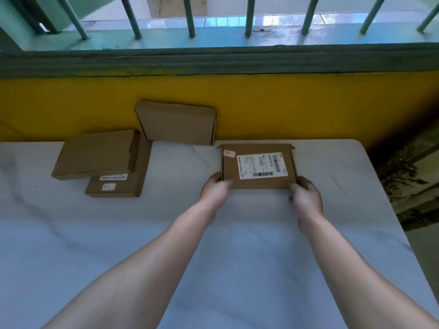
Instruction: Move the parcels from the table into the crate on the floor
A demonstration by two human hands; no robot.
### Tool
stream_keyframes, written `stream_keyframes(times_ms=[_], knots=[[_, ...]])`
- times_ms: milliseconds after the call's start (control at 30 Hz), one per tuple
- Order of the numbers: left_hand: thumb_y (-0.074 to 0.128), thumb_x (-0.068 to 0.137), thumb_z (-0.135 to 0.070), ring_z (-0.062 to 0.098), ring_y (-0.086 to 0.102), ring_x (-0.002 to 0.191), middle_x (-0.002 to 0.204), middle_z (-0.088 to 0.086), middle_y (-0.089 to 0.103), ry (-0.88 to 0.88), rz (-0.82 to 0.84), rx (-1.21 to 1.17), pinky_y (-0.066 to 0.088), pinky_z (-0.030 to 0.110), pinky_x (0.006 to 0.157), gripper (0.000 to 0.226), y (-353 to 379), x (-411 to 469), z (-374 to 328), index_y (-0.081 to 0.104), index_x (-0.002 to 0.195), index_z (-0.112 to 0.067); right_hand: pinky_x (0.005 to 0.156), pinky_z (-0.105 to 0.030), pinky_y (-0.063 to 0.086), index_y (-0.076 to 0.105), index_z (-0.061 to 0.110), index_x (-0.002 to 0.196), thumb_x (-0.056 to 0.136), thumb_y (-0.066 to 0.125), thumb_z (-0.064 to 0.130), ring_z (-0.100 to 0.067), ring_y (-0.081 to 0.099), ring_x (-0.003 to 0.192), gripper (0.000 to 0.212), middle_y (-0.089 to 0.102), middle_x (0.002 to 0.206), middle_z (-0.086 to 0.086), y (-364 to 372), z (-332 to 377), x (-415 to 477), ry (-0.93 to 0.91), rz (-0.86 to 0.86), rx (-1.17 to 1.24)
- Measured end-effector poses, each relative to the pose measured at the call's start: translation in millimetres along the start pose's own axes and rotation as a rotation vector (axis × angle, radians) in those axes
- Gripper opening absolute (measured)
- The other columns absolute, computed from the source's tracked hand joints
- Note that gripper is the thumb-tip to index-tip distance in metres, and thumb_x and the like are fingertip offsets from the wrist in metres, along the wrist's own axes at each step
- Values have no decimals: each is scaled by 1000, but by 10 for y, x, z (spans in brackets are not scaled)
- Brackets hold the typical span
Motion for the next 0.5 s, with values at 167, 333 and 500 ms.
stream_keyframes(times_ms=[167, 333, 500], knots=[[57, 95, -21, 19, 56, 113, 122, -3, 60, -33, -97, -40, 45, 32, 98, 43, -460, -249, 215, 51, 137, -19, 80, -36, 46, 70, 15, 101, 91, 55, 8, -18, 55, 80, 19, 65, 93, -4, 98, -173, -420, 7, 17, 89], [54, 94, -12, 3, 61, 83, 113, -4, 71, -14, -146, -105, 45, 16, 67, 32, -999, -663, 492, 67, 122, -18, 81, -38, 48, 63, 18, 92, 93, 59, 14, -18, 58, 82, 6, 66, 92, -3, 277, -341, -952, 54, 44, 191], [62, 93, -17, 16, 62, 108, 116, 0, 70, -30, -193, -231, 47, 26, 81, 33, -1630, -1179, 799, 65, 125, -19, 78, -33, 50, 61, 18, 87, 96, 59, 15, -16, 61, 85, 10, 63, 96, -6, 496, -381, -1603, 72, 93, 279]])
Point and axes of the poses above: each hand's wrist, its own x-axis towards the middle knuckle, its own y-axis out of the palm, z = x × y, the point moved 10 cm from there along x, towards the middle knuckle
